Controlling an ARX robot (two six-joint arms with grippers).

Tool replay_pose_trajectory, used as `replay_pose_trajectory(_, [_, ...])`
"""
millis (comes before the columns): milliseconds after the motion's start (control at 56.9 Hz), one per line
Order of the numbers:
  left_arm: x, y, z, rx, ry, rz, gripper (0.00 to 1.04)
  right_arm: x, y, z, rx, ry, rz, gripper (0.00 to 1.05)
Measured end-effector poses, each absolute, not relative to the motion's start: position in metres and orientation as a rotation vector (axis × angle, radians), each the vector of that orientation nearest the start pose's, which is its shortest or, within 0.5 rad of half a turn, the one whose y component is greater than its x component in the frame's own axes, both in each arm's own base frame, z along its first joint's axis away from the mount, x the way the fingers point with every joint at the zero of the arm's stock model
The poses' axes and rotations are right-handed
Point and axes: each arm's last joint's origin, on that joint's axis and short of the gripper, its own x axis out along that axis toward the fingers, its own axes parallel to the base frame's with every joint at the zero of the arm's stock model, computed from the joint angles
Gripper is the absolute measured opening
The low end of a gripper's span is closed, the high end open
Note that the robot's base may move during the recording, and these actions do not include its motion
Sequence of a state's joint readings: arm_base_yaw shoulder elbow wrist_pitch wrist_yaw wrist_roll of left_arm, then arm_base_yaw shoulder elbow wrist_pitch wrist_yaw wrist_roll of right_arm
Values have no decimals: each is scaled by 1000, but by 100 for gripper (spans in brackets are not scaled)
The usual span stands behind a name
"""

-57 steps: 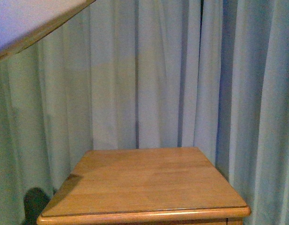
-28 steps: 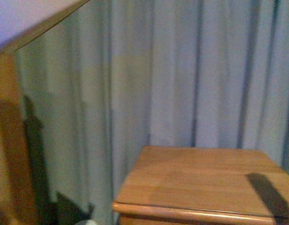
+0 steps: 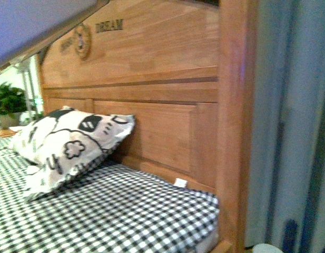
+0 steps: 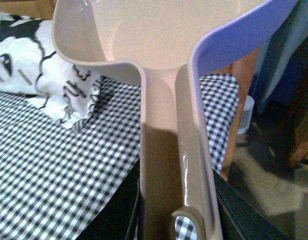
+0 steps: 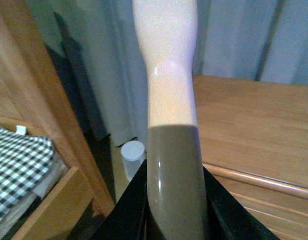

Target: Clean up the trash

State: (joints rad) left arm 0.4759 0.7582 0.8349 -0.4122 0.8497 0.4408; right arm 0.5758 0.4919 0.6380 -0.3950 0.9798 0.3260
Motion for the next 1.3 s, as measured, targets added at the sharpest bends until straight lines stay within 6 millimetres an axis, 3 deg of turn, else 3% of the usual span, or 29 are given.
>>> replay_pose_trajectory(1301, [143,49,335,221,177,-423,28,99,36,304,146,111,-418,21])
